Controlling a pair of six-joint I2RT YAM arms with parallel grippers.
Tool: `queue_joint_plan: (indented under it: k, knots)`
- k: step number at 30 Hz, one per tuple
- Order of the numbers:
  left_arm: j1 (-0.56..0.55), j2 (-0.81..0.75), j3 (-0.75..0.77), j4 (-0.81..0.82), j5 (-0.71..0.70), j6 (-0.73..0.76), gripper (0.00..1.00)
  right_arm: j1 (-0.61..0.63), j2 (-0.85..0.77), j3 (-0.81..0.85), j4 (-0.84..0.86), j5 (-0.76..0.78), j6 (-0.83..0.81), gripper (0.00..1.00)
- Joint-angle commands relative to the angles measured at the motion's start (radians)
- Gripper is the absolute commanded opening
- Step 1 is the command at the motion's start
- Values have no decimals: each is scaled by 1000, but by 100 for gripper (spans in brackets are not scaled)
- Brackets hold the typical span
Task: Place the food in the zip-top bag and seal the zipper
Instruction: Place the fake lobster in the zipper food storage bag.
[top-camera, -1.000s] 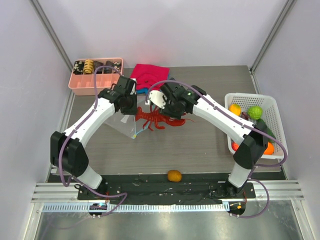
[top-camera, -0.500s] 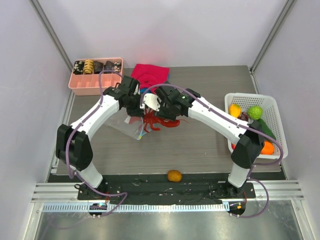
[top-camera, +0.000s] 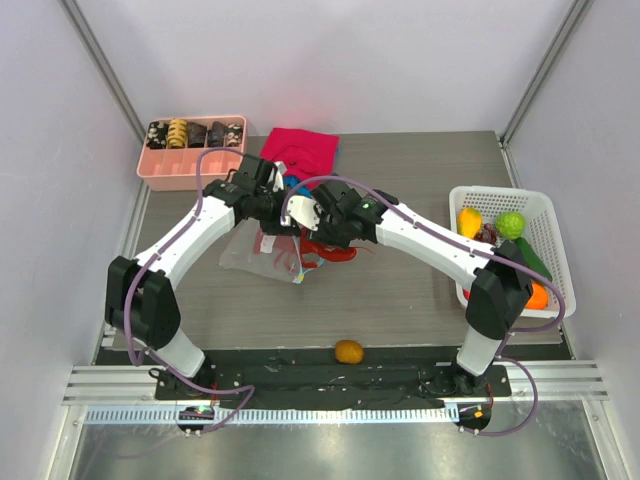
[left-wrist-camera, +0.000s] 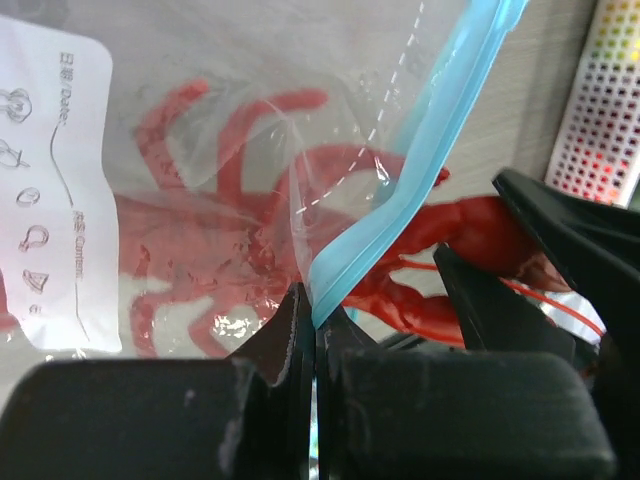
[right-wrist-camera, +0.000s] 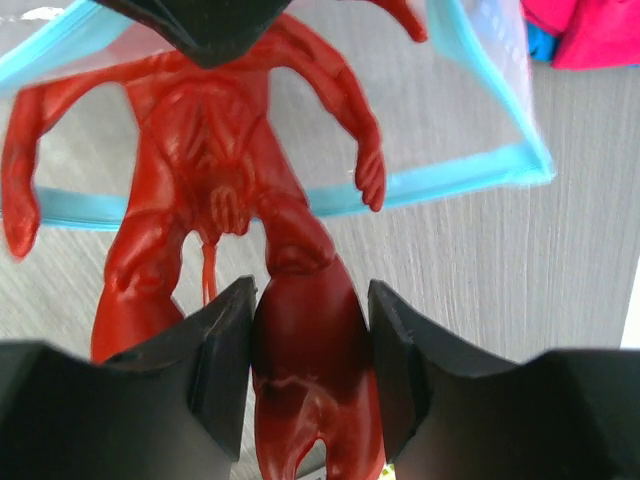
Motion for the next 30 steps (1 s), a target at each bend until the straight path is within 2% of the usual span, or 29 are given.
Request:
queue_joint_plan:
  k: [1, 7, 15, 20, 24, 28, 30]
  knots:
    - [15, -28, 3, 69, 83, -8, 0, 5, -93, -25, 93, -92, -57, 1]
    - [17, -3, -6, 98, 199, -5, 0, 5, -101, -63, 133, -186, -93, 1]
    - [17, -5, -9, 107, 316, 3, 0, 1, -119, -124, 206, -198, -107, 1]
    - [29, -9, -29, 107, 441, 31, 0, -31, -231, -274, 367, -235, -134, 1]
    - [35, -6, -53, 98, 546, 55, 0, -82, -329, -408, 528, -368, -174, 1]
    - [35, -2, -64, 92, 590, 54, 0, -88, -366, -488, 571, -431, -278, 1]
    - [34, 4, -64, 89, 612, 51, 0, -88, -360, -483, 576, -444, -277, 1]
